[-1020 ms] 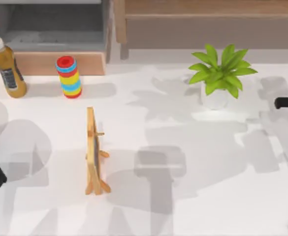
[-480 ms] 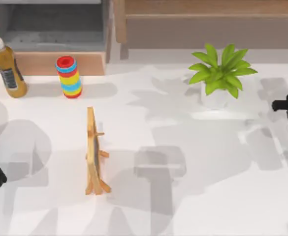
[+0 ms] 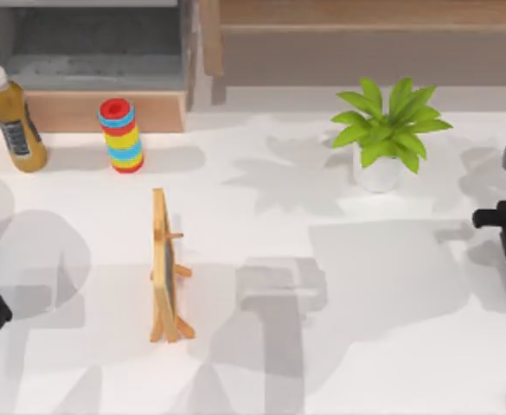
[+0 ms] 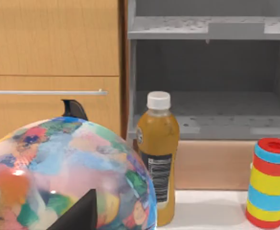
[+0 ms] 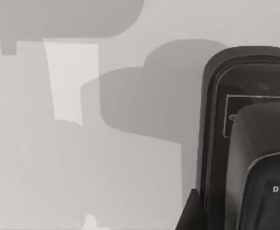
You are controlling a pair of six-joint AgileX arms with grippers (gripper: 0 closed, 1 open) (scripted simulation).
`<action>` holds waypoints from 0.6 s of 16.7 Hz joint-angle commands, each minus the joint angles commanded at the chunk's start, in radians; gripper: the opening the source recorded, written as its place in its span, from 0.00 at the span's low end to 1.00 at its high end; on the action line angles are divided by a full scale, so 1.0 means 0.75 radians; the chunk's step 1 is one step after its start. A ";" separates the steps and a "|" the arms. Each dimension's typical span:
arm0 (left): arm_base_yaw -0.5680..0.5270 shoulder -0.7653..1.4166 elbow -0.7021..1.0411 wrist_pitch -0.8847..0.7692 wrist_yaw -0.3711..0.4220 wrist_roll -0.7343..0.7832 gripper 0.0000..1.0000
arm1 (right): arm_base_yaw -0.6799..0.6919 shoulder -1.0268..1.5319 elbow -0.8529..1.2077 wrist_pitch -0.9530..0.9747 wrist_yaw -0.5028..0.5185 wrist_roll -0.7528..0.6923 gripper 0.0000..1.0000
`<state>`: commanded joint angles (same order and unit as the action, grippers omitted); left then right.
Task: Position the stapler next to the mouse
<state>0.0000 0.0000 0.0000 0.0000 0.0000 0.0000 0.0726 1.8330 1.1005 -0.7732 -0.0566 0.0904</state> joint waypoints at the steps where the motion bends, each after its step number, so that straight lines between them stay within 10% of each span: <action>1: 0.000 0.000 0.000 0.000 0.000 0.000 1.00 | 0.000 0.000 0.000 0.000 0.000 0.000 0.00; 10: 0.000 0.000 0.000 0.000 0.000 0.000 1.00 | 0.000 0.000 0.000 0.000 0.000 0.000 0.60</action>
<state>0.0000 0.0000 0.0000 0.0000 0.0000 0.0000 0.0726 1.8330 1.1005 -0.7732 -0.0566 0.0904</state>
